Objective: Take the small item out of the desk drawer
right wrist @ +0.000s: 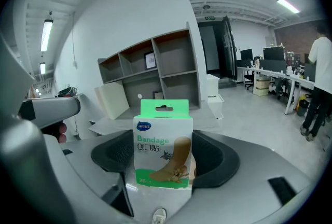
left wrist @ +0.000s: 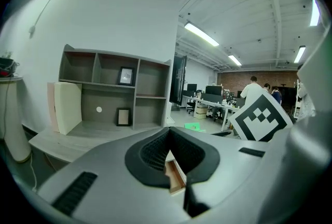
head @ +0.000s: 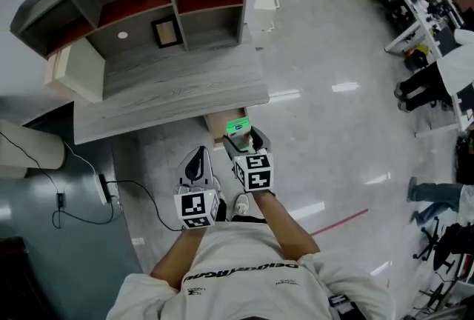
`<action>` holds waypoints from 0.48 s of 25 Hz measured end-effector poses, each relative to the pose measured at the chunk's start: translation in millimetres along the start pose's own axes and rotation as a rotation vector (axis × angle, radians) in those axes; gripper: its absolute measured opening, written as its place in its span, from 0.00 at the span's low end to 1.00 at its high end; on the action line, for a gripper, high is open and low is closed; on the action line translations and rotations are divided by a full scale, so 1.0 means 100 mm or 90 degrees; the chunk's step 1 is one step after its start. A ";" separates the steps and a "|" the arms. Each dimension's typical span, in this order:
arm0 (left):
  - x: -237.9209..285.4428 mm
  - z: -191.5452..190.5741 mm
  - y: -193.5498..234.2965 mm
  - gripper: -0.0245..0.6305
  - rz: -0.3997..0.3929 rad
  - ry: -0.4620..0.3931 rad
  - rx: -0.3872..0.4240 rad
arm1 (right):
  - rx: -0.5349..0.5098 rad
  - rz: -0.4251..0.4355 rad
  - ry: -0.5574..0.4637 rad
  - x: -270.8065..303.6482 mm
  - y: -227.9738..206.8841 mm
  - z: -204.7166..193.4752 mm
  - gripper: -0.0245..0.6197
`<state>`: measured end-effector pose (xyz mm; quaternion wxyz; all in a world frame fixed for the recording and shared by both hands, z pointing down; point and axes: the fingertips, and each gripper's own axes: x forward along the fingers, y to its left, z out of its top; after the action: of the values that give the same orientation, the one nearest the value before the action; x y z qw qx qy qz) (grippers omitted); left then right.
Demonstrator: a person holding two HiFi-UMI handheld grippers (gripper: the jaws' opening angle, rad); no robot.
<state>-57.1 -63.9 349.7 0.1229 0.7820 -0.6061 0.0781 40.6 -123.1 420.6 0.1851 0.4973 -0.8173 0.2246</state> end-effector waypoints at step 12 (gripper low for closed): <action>-0.18 0.47 -0.01 0.06 -0.024 -0.046 0.035 | -0.013 -0.007 -0.079 -0.50 0.12 0.59 0.62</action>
<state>-62.0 -60.4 299.4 0.0811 0.7985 -0.5930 0.0644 46.9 -114.0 342.5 0.1405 0.5128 -0.8268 0.1838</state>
